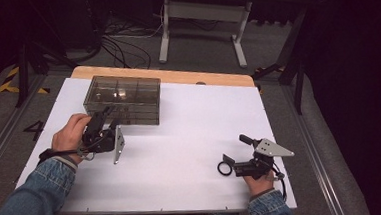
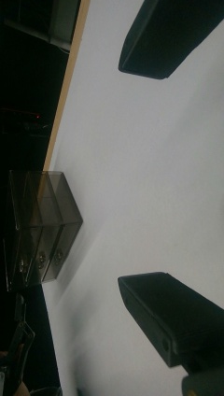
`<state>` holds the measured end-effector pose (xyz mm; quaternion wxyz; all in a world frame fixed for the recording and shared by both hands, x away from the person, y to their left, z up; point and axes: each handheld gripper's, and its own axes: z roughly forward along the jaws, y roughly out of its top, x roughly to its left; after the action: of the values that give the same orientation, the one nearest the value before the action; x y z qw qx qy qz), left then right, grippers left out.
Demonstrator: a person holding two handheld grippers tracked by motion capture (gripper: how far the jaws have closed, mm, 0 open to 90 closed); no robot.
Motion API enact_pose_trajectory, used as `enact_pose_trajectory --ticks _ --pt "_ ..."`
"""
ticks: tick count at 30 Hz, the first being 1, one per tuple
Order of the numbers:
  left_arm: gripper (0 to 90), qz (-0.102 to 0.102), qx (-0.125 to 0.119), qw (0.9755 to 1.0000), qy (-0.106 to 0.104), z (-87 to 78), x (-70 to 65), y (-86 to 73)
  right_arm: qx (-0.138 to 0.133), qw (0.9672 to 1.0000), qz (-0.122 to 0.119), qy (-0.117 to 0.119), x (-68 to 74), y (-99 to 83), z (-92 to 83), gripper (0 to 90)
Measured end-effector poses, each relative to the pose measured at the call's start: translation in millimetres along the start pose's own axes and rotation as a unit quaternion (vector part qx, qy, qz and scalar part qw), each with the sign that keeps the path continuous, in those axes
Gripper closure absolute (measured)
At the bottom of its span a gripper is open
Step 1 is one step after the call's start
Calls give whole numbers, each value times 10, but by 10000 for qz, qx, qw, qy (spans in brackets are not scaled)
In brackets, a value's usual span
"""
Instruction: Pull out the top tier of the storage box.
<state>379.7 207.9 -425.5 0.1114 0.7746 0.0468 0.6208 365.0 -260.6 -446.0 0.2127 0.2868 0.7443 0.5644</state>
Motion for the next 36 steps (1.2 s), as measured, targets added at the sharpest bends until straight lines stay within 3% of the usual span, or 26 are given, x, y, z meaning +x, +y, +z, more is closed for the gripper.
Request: enact_pose_trajectory --ticks 4,11,17,24,28,36 --pt "454 142 7 9999 73 16 -31 10 0 10000 2 0 0 0 0 12" --pt "467 173 31 9998 14 50 -44 3 21 10000 16 -3 -2 -1 1 12" --pt "541 330 134 9994 -10 117 -77 -23 20 10000 25 -4 -3 -1 0 12" --pt "594 426 224 9987 149 208 -138 -6 21 10000 19 -7 -3 -1 0 12" --pt "615 573 304 9979 75 263 -182 0 7 10000 16 8 -4 -1 1 12" --pt "666 530 467 9975 82 334 -215 2 3 10000 7 1 -2 0 -1 12"
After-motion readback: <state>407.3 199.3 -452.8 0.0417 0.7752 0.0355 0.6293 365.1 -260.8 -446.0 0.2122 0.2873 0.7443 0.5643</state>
